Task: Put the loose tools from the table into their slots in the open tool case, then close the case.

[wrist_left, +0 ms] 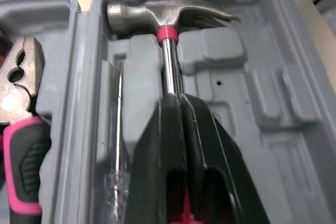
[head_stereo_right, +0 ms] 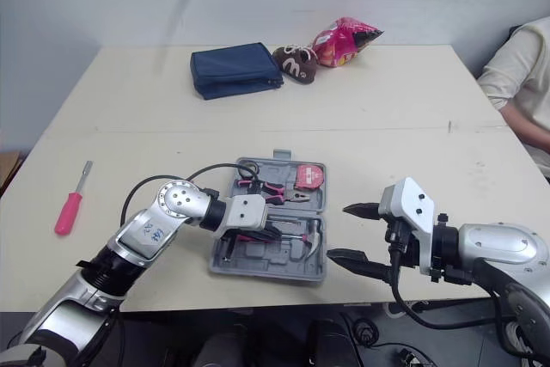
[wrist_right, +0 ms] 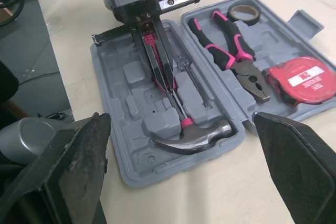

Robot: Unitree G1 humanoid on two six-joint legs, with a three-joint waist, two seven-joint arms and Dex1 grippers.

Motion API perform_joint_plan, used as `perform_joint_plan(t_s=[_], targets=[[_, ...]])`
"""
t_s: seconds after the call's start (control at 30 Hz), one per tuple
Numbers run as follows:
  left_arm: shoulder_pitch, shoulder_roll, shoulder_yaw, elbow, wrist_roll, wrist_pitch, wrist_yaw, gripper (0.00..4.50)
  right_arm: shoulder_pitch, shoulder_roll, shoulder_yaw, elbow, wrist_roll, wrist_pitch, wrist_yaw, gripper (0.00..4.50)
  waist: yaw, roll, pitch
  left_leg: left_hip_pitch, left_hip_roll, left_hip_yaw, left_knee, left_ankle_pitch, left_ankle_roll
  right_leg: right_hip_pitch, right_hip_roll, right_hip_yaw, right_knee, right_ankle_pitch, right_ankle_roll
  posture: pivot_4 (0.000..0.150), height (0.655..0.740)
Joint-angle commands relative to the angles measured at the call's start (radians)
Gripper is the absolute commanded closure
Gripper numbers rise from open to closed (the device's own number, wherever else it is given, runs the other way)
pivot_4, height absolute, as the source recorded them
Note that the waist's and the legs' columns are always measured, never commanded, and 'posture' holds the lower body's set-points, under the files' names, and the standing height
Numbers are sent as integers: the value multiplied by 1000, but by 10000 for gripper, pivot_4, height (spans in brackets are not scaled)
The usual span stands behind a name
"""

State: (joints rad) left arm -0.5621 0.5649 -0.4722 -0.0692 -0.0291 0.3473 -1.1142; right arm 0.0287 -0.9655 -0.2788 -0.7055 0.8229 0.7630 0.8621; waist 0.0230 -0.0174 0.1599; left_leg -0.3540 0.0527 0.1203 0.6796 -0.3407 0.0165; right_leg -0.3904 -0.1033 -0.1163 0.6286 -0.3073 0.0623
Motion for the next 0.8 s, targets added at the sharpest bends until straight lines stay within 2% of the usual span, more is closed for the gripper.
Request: perform_joint_plan(t_s=[0.03, 0.1, 0.2, 0.23, 0.33, 0.4, 0.53, 0.57, 0.73, 0.8], targets=[[58, 25, -61, 61, 58, 106, -1, 44259, 16, 16, -14, -39, 4, -18, -15, 0, -1, 2, -4, 0, 0, 0, 0, -1, 0, 0, 0, 0, 0, 0, 0, 1500, 7400], [66, 22, -23, 34, 7, 122, -12, 44259, 35, 23, -24, -51, 7, -17, -22, 0, -1, 3, -5, 0, 0, 0, 0, -1, -1, 0, 0, 0, 0, 0, -1, 1500, 7400], [110, 12, 102, -50, -135, 164, -20, 44259, 58, 25, -39, -53, -7, -25, -26, 0, -10, 3, -5, -1, 2, 2, 0, -1, -1, -2, 1, 0, 0, -1, -1, 1500, 7400], [137, 9, 173, -99, -205, 199, -15, 41967, 62, 23, -50, -47, -11, -28, -28, 0, -14, 3, -4, -1, 3, 2, 0, -1, -2, -2, 2, 0, 0, -1, -2, 1500, 7400], [228, 28, 368, -244, -392, 331, 13, 31827, 71, 19, -103, -20, -7, -27, -25, 0, -22, 4, 3, -2, 4, 2, 0, -1, -4, -4, 3, 0, 0, -1, -2, 1500, 7400], [311, 35, 520, -338, -485, 415, 81, 22001, 85, 21, -158, 8, -5, -30, -16, 0, -24, 3, 5, -4, 5, 1, 0, 1, -7, -5, 3, 0, 1, -1, -2, 1500, 7400], [486, 9, 834, -455, -582, 543, 280, 2871, 102, 22, -243, 116, -32, -46, -2, 0, -23, 3, 7, -4, 5, 0, 0, 1, -7, -4, 3, 0, 0, -1, -2, 1500, 7400], [570, -2, 952, -474, -581, 547, 320, 678, 105, 13, -262, 170, -41, -52, 20, 0, -23, 4, 7, -4, 5, 0, 0, 0, -6, -4, 3, 0, 0, -1, -2, 1500, 7400], [820, -57, 1385, -445, -624, 515, 445, 678, 75, -58, -290, 430, -136, -132, 125, 0, -26, 1, 12, -3, 5, 3, 0, -3, -4, -4, 3, 1, -2, -1, -2, 1500, 7400], [893, -59, 1491, -402, -634, 481, 447, 678, 40, -79, -286, 534, -160, -161, 152, 0, -25, 1, 13, -3, 5, 3, 0, -4, -3, -5, 2, 1, -2, -2, -3, 1500, 7400]])
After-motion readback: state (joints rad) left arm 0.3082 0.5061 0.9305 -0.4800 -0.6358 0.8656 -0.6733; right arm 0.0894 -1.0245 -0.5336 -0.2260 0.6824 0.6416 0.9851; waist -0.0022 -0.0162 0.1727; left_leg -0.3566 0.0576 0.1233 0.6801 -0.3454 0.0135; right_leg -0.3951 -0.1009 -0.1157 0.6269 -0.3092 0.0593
